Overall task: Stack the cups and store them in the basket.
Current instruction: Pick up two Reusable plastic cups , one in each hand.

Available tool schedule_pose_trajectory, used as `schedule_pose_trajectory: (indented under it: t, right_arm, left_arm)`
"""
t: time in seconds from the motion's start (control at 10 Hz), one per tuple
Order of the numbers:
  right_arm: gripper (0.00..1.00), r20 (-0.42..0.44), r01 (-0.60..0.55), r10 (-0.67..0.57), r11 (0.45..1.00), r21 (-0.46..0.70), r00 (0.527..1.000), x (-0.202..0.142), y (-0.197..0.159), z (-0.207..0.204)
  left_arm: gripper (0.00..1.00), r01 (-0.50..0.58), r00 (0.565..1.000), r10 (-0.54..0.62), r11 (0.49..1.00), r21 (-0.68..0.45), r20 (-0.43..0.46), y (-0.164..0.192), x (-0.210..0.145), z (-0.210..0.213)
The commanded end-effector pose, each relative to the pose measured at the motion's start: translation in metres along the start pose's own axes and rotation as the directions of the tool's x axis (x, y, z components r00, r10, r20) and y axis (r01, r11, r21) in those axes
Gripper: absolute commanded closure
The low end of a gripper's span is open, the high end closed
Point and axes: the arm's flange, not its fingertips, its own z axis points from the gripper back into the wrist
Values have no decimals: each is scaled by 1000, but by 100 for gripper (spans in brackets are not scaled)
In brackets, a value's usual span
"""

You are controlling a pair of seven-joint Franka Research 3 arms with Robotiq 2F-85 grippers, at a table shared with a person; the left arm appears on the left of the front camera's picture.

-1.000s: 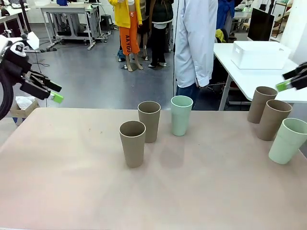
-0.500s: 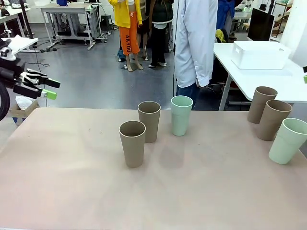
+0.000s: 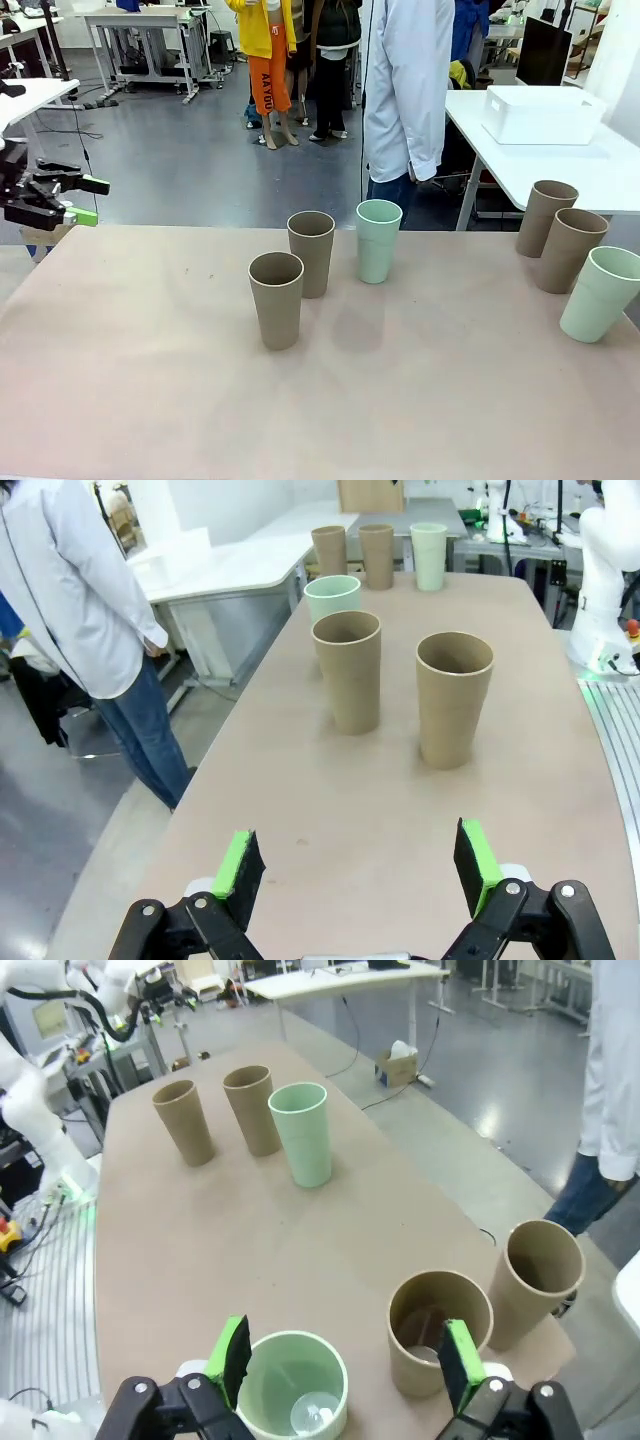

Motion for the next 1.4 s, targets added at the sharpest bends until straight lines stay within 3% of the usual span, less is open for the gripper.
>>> schedule_pose_trajectory:
  t: [0.0,0.6,0.7,1.3]
  right_arm:
    - [0,35,-31,31,999,6,999,5,-1,2]
    - [0,46,-3,3,1000,16,999,3,1,4]
    - [0,14,-2,2,1000,8,1000,5,2,2]
    - [0,14,-2,2,1000,8,1000,5,2,2]
  left_arm:
    - [0,23,999,-24,999,29,35,-15,0,15]
    - [0,7,999,-8,1000,14,47,-20,7,36]
    - [0,6,999,-7,1000,15,41,-21,10,36]
    - [0,4,999,-5,1000,28,42,-16,3,31]
